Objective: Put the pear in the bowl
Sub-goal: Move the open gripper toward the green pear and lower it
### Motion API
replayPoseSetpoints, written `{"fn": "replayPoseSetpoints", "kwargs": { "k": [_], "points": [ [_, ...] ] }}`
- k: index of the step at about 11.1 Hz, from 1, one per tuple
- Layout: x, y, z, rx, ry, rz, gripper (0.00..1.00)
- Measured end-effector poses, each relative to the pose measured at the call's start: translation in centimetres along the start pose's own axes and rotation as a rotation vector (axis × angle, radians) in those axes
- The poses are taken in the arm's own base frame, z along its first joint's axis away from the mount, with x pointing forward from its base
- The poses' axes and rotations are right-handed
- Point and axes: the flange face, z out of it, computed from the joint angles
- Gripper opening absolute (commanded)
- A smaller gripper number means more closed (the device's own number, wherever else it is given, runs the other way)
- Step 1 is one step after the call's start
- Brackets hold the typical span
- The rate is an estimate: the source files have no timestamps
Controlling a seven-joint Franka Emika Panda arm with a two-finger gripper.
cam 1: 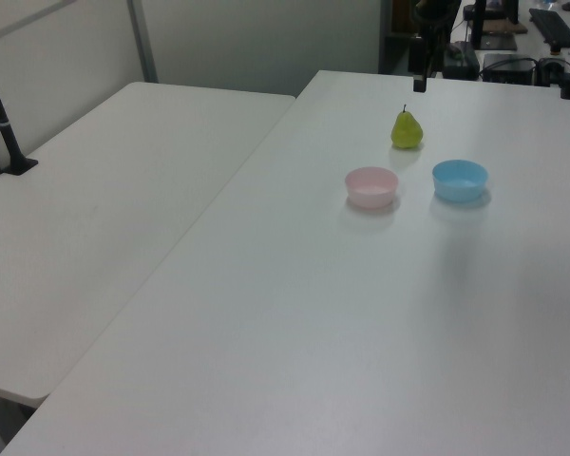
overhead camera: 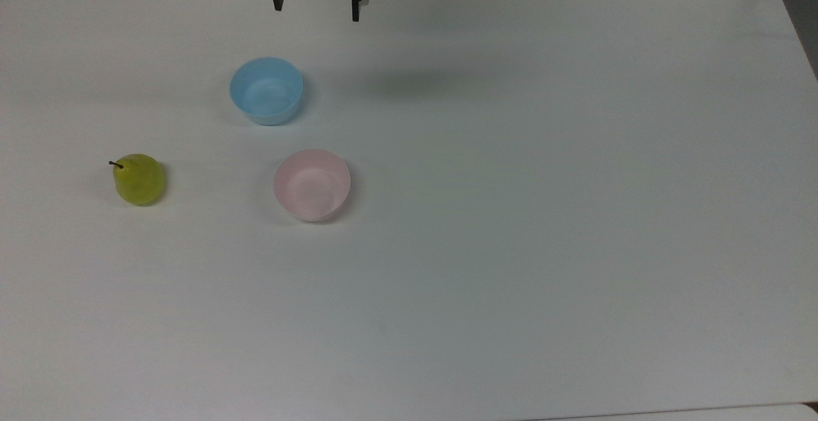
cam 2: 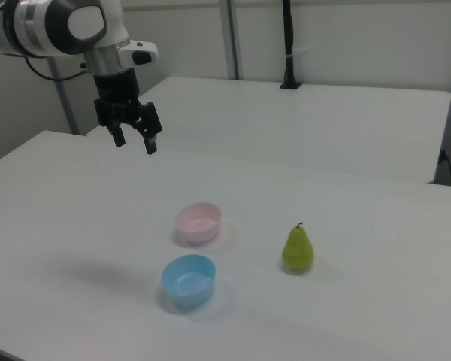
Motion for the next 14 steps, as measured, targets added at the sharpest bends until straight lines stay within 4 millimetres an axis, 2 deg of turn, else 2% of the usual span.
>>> {"fn": "replayPoseSetpoints", "kwargs": {
  "k": [1, 4, 6, 7, 9, 13, 14],
  "points": [
    [0.1, 0.8, 0.1, 0.000, -0.001, -0.009, 1.00],
    [0.5, 5.2, 0.4, 0.000, -0.005, -0.045, 1.00],
    [1.6, 9.0, 1.6, -0.004, 0.022, -0.054, 1.00],
    [2.2, 10.1, 2.4, -0.007, 0.029, -0.055, 1.00],
    [4.0, 13.5, 5.6, -0.016, 0.027, -0.031, 1.00],
    [6.6, 19.3, 9.9, -0.043, 0.086, -0.013, 1.00],
    [7.3, 20.9, 12.2, -0.049, 0.087, 0.002, 1.00]
  ]
}}
